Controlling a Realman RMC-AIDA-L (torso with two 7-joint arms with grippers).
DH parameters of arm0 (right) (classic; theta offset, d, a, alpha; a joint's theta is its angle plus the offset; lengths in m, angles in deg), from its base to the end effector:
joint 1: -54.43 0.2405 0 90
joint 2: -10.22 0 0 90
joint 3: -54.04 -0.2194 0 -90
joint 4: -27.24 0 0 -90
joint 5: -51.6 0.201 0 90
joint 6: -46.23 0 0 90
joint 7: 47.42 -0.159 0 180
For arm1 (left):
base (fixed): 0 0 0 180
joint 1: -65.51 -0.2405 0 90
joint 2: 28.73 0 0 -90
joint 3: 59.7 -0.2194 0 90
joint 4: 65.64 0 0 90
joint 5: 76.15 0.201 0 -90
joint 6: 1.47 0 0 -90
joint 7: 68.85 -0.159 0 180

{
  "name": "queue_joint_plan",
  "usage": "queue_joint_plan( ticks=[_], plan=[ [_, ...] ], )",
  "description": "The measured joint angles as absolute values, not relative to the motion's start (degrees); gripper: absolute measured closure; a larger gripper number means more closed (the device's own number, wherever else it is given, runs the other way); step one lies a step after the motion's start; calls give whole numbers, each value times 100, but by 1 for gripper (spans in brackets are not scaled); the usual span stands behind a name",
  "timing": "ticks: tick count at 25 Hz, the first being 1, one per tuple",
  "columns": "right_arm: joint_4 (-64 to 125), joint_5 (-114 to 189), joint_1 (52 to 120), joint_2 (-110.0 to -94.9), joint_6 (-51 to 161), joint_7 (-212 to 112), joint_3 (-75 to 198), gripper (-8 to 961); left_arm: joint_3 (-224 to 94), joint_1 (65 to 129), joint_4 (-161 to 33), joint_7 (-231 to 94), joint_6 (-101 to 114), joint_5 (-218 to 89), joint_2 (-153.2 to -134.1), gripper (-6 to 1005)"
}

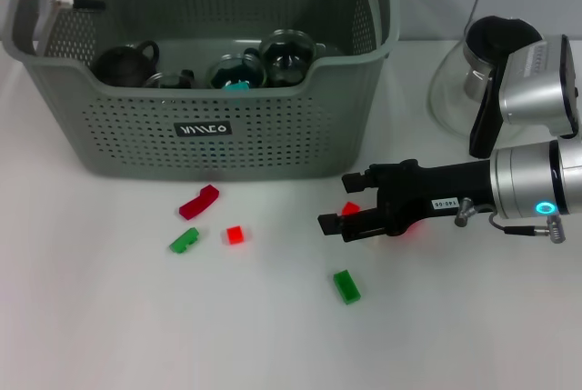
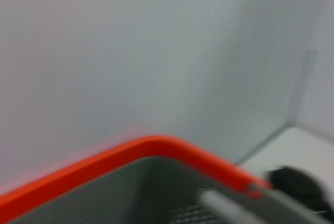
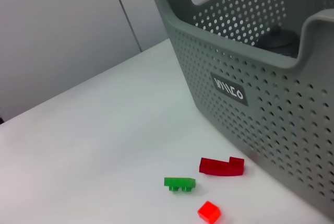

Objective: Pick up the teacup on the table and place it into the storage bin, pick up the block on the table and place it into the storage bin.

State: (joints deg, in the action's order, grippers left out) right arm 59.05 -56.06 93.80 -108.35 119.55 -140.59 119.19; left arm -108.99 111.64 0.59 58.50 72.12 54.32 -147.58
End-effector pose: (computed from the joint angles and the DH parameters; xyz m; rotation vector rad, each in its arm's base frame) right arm 0.1823 0.3350 -0.0585 -2.8935 0.7471 0.4269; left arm -0.1036 0.4195 0.0718 -2.4511 -0.7456 -0.3933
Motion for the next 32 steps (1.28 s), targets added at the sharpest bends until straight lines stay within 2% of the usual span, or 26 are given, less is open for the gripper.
queue_joint_plan(
  ticks=[8, 14, 20, 22, 26, 32],
  plan=[
    [5905, -5607, 9367, -10835, 11978, -14055, 11916, 29, -11042, 11300, -225, 6085, 6466, 5930, -14743, 461],
    [5905, -5607, 9364, -10834, 11975, -14053, 11902, 28, -10917, 10656, 1356, 6003, 7738, 5313, -14838, 438],
    [5905, -5607, 9363, -10826, 11945, -14050, 11875, 28, -10835, 9701, 2857, 5355, 9257, 3944, -14903, 207],
    [5905, -5607, 9363, -10826, 11938, -14050, 11871, 28, -10763, 9482, 3041, 4806, 10009, 3698, -14968, 168],
    [5901, -5604, 9359, -10839, 11898, -14049, 11870, 29, -11018, 8977, 2858, 3851, 10627, 4050, -15241, 89],
    [5872, -5604, 9353, -10857, 11862, -14057, 11863, 28, -11459, 8765, 1941, 3271, 10317, 5013, -15332, 69]
  ],
)
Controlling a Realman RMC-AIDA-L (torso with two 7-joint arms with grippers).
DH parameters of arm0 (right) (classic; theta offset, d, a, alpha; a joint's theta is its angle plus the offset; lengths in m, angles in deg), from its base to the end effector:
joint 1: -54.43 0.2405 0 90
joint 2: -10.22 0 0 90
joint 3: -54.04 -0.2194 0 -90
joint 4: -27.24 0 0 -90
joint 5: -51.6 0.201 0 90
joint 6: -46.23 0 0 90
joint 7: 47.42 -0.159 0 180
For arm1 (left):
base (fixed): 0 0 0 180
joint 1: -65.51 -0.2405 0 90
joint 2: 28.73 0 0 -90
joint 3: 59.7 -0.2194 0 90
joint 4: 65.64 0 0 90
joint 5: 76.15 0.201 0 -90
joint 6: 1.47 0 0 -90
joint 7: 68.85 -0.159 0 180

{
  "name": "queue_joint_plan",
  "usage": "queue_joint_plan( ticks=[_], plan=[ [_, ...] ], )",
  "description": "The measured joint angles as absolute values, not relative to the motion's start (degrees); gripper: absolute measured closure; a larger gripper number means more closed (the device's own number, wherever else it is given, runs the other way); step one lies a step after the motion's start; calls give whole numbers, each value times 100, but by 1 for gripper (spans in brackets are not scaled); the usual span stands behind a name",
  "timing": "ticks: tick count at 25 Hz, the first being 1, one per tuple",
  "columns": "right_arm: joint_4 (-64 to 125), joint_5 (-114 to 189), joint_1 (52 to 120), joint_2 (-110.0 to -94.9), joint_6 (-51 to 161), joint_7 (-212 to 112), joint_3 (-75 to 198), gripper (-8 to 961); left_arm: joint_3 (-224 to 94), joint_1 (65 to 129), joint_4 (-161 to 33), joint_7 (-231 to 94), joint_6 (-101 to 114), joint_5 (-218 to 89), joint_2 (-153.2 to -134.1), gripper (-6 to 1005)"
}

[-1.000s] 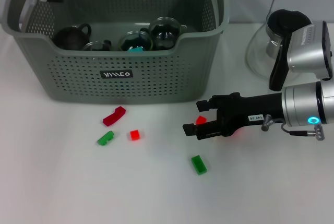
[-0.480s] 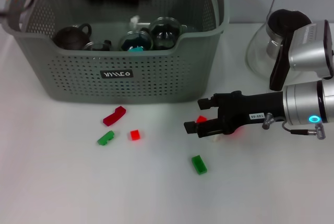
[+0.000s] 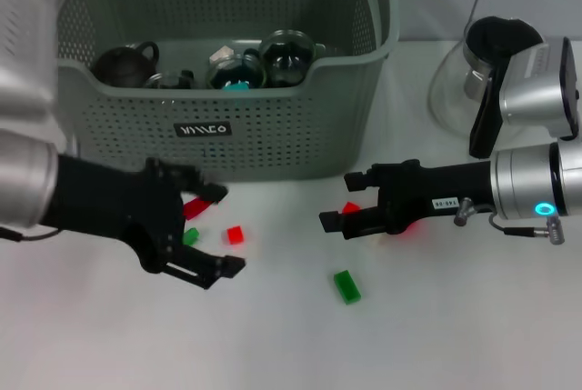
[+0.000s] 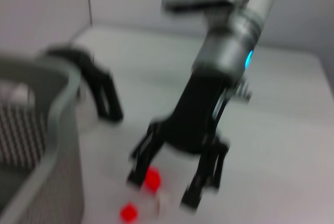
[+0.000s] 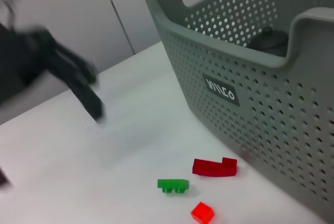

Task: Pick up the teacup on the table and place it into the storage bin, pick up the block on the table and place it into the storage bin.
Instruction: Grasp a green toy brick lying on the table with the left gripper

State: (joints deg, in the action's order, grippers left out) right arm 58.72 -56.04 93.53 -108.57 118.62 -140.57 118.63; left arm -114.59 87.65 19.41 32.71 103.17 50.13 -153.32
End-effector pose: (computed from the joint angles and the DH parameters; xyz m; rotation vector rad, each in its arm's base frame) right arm 0.1850 0.3360 -0.0592 -2.8704 0.7673 0.4318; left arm -0.1659 0.2791 0.0452 -2.9432 -0.3458 -0.1578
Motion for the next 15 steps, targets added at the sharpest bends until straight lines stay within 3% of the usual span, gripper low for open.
queue_joint_plan(
  ticks=[15],
  plan=[
    [5896, -5605, 9293, -10852, 11856, -14100, 11859, 29, -12952, 9078, 812, 5003, 8030, 7336, -15354, 94]
  ],
)
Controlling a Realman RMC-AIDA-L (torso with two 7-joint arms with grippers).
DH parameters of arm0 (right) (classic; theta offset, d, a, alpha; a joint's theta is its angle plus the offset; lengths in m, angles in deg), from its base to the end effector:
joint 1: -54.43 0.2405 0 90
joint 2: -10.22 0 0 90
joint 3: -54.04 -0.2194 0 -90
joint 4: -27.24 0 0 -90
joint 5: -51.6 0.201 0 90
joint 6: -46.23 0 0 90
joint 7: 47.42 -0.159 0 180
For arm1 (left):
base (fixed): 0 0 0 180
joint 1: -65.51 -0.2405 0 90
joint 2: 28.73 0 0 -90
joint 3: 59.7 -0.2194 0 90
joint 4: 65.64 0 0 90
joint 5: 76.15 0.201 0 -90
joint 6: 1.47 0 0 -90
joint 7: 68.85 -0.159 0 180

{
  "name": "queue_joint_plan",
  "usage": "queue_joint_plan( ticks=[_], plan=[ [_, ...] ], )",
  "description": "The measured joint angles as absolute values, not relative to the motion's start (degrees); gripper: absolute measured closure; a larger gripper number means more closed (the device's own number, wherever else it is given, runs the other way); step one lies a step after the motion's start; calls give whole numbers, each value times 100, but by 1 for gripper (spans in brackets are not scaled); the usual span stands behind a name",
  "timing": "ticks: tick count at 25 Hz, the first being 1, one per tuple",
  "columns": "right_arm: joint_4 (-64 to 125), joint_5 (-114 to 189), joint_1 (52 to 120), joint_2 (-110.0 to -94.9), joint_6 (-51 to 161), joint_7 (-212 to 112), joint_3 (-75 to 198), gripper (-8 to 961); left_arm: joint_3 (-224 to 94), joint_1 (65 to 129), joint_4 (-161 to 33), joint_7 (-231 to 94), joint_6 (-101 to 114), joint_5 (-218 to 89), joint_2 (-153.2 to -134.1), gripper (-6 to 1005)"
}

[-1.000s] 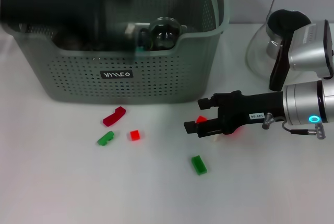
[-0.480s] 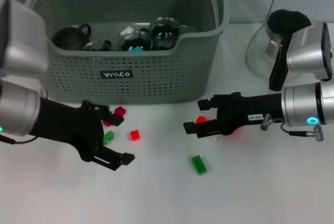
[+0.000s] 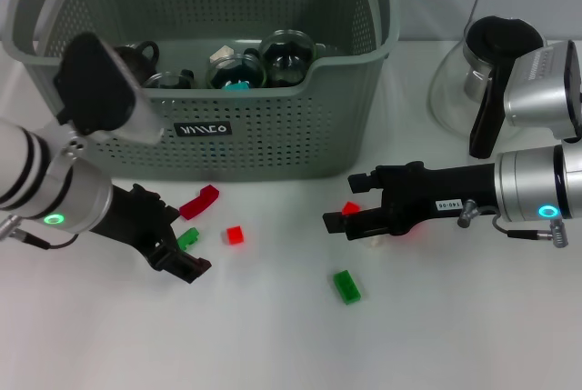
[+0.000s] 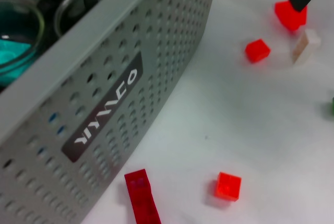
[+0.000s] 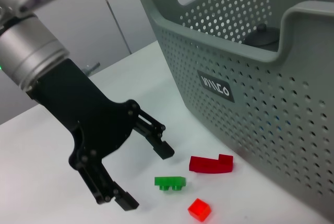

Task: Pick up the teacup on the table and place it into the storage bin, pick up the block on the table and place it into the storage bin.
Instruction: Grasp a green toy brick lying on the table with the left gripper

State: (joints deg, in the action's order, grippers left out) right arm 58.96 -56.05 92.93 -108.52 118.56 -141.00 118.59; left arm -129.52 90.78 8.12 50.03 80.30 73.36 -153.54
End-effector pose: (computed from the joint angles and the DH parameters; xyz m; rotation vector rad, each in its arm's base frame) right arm 0.1881 0.3350 -0.0582 -2.8604 0.7870 0.4313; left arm -0.2162 0.3161 -0.0062 -2.6956 -0.6773 0.3967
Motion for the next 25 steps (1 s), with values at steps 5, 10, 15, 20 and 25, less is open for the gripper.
queue_joint_plan(
  ticks=[5, 10, 15, 20, 25],
  plan=[
    [5889, -5599, 9292, -10841, 11856, -14102, 11847, 30, -13190, 9159, 712, 5341, 7828, 7536, -15349, 115],
    [5870, -5599, 9292, -10836, 11856, -14077, 11787, 30, -13302, 9225, 545, 5388, 7660, 7543, -15343, 136],
    [5861, -5602, 9292, -10835, 11856, -14071, 11784, 30, -13325, 9294, 359, 5442, 7501, 7662, -15335, 157],
    [5861, -5606, 9293, -10835, 11856, -14067, 11784, 31, -13405, 9305, 321, 5477, 7440, 7693, -15337, 178],
    [5870, -5607, 9293, -10834, 11856, -14059, 11784, 31, -13432, 9339, 203, 5537, 7284, 7777, -15337, 327]
  ],
)
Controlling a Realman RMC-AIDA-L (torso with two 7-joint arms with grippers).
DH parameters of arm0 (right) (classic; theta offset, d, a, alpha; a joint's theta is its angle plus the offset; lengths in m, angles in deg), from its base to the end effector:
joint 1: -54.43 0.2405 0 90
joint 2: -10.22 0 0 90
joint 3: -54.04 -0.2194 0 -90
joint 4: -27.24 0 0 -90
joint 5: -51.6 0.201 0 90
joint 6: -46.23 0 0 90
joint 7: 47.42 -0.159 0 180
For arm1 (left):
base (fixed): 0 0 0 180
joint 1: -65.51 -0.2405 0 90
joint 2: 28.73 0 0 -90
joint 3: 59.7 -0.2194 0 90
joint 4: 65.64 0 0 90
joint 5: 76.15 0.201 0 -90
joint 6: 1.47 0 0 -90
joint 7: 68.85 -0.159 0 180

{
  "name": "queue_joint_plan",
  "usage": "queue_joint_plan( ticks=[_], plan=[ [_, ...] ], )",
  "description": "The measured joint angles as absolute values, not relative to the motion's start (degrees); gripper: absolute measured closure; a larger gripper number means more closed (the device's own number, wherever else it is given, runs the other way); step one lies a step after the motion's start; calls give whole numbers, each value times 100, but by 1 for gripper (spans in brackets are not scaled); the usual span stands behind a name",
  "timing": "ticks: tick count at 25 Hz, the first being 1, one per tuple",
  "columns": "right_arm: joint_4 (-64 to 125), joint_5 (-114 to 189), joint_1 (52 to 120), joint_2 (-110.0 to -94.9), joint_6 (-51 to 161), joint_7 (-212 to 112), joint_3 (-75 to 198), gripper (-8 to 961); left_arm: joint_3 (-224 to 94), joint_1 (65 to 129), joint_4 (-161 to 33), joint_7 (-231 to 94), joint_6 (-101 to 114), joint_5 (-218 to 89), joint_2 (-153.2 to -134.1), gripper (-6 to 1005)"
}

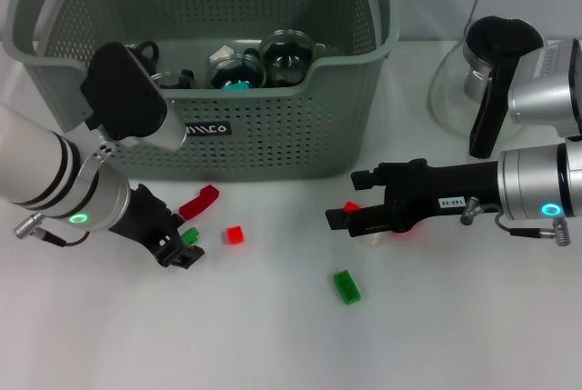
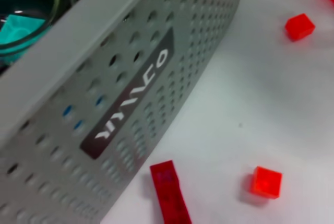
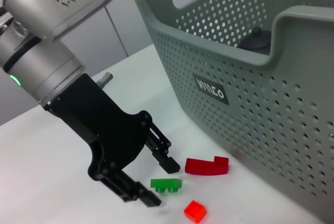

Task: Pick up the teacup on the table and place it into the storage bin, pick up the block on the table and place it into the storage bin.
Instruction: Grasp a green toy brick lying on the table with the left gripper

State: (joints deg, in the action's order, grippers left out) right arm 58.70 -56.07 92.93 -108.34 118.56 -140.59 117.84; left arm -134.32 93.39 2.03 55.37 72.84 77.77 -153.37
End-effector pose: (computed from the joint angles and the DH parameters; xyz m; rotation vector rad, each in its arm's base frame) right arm 0.1896 0.3364 -0.0560 -2.8499 0.7875 0.4381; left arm -0.2234 0.3276 -0.0247 -2.6282 -0.6877 0.4990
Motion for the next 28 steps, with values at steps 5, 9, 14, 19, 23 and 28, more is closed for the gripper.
queue_joint_plan(
  ticks=[5, 9, 14, 19, 23, 28],
  plan=[
    [5877, -5607, 9292, -10834, 11856, -14059, 11784, 31, -13440, 9352, 119, 5547, 7192, 7839, -15337, 439],
    [5894, -5607, 9292, -10835, 11856, -14067, 11784, 32, -13442, 9355, 116, 5556, 7162, 7842, -15337, 488],
    [5893, -5607, 9284, -10834, 11855, -14061, 11785, 32, -13450, 9365, 116, 5562, 7161, 7844, -15335, 543],
    [5892, -5607, 9284, -10834, 11850, -14061, 11785, 32, -13450, 9395, 116, 5618, 7176, 7845, -15323, 598],
    [5888, -5606, 9284, -10835, 11848, -14055, 11784, 33, -13449, 9436, 116, 5669, 7254, 7845, -15310, 699],
    [5887, -5606, 9284, -10834, 11847, -14049, 11785, 33, -13450, 9450, 163, 5684, 7365, 7845, -15307, 846]
  ],
)
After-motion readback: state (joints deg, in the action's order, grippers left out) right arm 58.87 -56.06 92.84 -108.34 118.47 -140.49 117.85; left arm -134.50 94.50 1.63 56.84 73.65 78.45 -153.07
